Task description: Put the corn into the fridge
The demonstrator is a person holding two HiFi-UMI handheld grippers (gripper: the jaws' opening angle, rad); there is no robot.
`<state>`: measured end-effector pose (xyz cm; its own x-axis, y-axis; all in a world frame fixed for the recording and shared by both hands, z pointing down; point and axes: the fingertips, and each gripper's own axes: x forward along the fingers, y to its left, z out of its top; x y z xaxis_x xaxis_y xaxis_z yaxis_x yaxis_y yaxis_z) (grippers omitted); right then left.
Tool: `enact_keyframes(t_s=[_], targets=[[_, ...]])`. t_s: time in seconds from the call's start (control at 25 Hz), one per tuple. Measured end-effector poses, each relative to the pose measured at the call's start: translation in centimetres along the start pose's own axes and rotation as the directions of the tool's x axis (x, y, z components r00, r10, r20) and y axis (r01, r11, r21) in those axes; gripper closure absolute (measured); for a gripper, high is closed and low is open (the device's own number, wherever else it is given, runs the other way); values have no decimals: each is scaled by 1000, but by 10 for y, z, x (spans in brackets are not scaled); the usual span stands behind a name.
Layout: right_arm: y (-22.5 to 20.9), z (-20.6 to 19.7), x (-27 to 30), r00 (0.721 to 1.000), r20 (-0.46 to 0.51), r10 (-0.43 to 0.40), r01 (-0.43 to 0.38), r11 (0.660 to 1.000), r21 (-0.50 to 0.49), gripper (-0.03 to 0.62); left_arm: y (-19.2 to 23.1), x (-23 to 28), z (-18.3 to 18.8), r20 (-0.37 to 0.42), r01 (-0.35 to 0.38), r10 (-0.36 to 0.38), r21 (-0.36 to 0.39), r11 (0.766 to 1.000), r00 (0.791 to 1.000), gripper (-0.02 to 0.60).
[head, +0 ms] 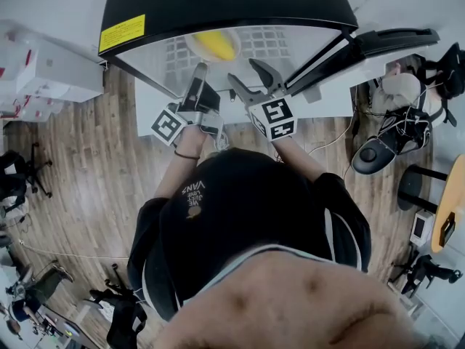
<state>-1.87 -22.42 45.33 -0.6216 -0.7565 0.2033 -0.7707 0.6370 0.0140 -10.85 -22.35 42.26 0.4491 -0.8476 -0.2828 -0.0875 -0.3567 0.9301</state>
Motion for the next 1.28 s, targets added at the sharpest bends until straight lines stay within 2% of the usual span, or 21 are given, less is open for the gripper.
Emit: enact_keyframes(t_s=[0.28,0.36,0.44,0.6,0.8,0.96,1.16,1.28], targets=[[3,0,-13,1000,8,-1,1,1000,11,332,-12,-11,-5,-36,-13,20,180,983,999,455],[5,2,-18,1000,19,1,-2,1000,17,335,-14,-17,-6,-57,-39,57,276,960,997,455],[6,2,-21,1000,24,5,-5,1000,18,341,-16,-21,-7,-77,-58,94,379,924,993,457],[8,-2,-26,1000,24,13,-14,999,33,354,-20,-24,-12,-95,-63,126,492,868,987,474],[9,-6,-36,1000,22,12,-13,999,44,376,-19,-31,-26,-125,-54,155,584,810,980,486],[10,-5,-47,999,30,17,-19,999,42,407,-23,-38,-37,-131,-57,189,659,750,973,496],[15,-5,-52,999,38,34,-36,999,41,441,-24,-44,-41,-117,-65,196,681,729,974,517],[17,-3,-56,998,45,43,-45,998,35,481,-26,-48,-45,-115,-63,201,705,707,973,526]])
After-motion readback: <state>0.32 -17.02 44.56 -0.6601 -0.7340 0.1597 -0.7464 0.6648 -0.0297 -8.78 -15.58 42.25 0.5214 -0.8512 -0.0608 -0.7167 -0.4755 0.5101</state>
